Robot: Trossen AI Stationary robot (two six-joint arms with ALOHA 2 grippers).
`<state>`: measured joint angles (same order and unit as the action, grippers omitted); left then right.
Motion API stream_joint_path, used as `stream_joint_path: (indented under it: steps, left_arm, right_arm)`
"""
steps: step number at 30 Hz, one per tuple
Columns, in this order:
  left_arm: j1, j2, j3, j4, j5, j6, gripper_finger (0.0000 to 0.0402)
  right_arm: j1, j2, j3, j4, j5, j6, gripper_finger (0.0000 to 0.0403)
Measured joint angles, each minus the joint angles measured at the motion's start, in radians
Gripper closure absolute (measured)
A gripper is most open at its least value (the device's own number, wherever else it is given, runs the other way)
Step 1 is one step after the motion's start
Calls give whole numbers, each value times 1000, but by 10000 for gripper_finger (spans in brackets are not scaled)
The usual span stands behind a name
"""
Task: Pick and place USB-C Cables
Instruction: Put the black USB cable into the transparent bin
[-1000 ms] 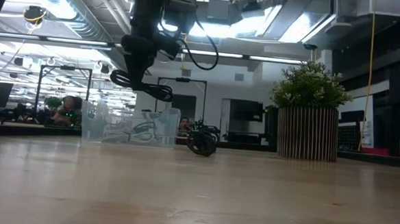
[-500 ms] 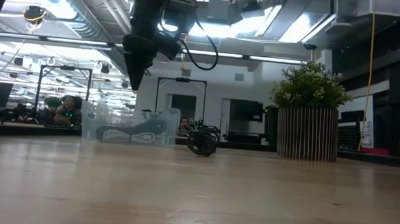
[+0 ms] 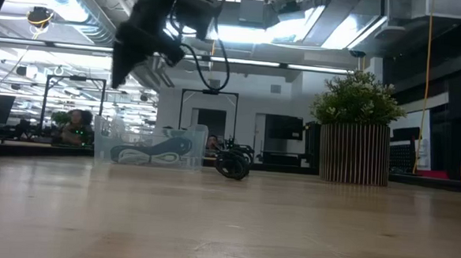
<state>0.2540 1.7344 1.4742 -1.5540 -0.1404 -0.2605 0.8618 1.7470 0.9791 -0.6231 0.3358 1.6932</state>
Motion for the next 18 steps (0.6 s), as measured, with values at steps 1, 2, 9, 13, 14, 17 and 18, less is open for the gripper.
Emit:
stream_joint_path:
  steps: [1, 2, 9, 13, 14, 17, 18]
  left_arm:
    - [-14, 0, 0, -19, 1, -16, 291]
    - [-29, 0, -1, -22, 2, -24, 291]
    - [-147, -1, -2, -15, 23, -21, 291]
    - [-221, -1, -2, -17, 5, -18, 291]
    - [-239, -1, -2, -17, -1, -18, 291]
    - [-294, -1, -2, -17, -7, -18, 291]
    - [-312, -1, -2, -17, -7, -18, 291]
  right_arm:
    - [-8, 0, 0, 0, 55, 0, 297]
    - [-18, 0, 0, 0, 115, 0, 297]
    - [-124, 0, 0, 9, 503, -49, 297]
    - [-202, 0, 0, 55, 712, -130, 297]
    - [-222, 0, 0, 72, 756, -155, 297]
    - [-278, 0, 0, 134, 863, -285, 297]
    - [-295, 0, 0, 160, 893, -340, 297]
